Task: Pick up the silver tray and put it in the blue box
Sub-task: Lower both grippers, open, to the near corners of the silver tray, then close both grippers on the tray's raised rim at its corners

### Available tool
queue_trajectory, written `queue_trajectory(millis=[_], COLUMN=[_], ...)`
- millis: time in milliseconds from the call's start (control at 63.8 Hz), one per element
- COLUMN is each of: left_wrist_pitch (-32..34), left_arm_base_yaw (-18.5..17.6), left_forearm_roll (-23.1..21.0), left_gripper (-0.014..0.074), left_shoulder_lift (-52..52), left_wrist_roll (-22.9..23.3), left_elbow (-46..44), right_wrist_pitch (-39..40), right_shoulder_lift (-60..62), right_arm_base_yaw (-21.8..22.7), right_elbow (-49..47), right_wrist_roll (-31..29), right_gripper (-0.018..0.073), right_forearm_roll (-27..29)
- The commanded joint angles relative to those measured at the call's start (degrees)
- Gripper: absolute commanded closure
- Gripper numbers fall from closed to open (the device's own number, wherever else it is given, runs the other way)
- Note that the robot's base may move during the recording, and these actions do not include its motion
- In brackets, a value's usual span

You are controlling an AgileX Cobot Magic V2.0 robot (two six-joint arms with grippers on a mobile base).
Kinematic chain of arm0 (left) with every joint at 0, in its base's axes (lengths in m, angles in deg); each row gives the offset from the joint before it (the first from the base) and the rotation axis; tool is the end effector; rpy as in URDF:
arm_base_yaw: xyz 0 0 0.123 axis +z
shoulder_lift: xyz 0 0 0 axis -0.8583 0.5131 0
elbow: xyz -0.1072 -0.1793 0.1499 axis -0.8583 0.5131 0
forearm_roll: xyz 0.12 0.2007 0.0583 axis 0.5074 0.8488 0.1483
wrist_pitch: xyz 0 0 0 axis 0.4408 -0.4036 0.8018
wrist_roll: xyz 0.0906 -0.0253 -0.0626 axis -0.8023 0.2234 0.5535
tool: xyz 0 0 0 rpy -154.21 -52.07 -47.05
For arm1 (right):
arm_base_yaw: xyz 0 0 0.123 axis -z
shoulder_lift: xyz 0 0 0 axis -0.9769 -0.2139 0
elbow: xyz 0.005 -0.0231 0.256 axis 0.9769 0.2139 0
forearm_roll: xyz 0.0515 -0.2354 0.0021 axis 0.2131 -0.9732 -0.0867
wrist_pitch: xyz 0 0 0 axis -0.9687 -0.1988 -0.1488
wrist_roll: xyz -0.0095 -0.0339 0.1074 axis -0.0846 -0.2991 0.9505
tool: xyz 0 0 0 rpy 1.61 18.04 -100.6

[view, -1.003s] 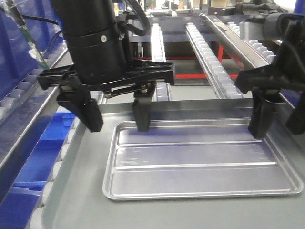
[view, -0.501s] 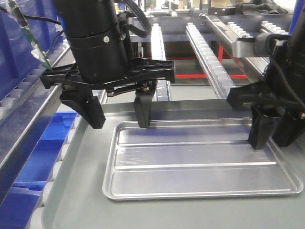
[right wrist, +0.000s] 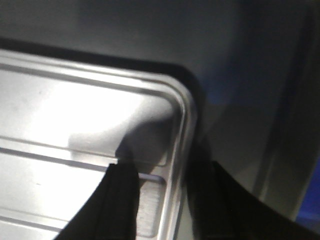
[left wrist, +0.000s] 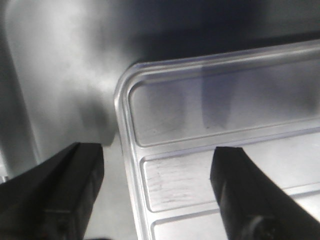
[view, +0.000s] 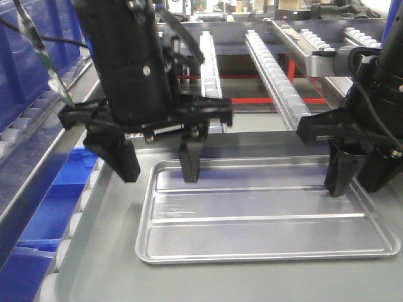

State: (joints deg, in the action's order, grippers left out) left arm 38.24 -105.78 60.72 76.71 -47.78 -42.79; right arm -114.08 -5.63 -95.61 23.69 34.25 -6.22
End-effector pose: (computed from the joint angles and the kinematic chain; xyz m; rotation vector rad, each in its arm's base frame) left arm 0.2567 -0.2588 0.1733 0.2773 2.7903 -0.2504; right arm 0.2841 0.0949 0.1535 -0.1384 2.7918 0.1660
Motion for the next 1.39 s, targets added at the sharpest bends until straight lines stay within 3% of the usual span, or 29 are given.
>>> queue_trajectory(millis=[0, 157, 595, 815, 1018, 1144, 1301, 1379], left_wrist_pitch=[1.38, 1.38, 1.59, 1.49, 1.72, 1.85, 1.73, 1.33], left_arm_base_yaw=[-0.08, -0.08, -0.08, -0.08, -0.08, -0.08, -0.08, -0.08], left_forearm_roll=[0.05, 0.05, 0.28, 0.76, 0.76, 0.89, 1.88, 2.73], left_gripper=[0.0239, 0.0239, 0.0239, 0.0240, 0.0326, 0.0437, 0.0596, 0.0585], left_shoulder_lift=[-2.40, -1.83, -0.53, 0.42, 0.66, 1.00, 1.11, 1.11], left_wrist_roll=[0.60, 0.60, 0.60, 3.63, 6.37, 6.37, 6.37, 6.37], left_elbow=[-1.76, -1.76, -1.76, -1.76, -1.76, -1.76, -1.76, -1.76], right_wrist_pitch=[1.73, 1.62, 2.16, 1.72, 1.89, 1.77, 0.98, 0.84], right_shoulder_lift=[2.08, 2.08, 1.28, -1.19, -1.19, -1.19, -1.19, -1.19], right_arm_base_yaw=[0.17, 0.24, 0.24, 0.24, 0.24, 0.24, 0.24, 0.24], right_elbow=[-1.68, -1.68, -1.57, -1.51, -1.51, -1.51, -1.51, -1.51], right_wrist_roll=[1.13, 3.62, 4.00, 4.00, 4.00, 4.00, 4.00, 4.04], right_gripper=[0.0199, 0.0199, 0.0199, 0.0199, 0.0203, 0.0295, 0.0523, 0.0501], right_forearm_roll=[-1.94, -4.73, -4.85, -4.85, -4.85, -4.85, -4.85, -4.80])
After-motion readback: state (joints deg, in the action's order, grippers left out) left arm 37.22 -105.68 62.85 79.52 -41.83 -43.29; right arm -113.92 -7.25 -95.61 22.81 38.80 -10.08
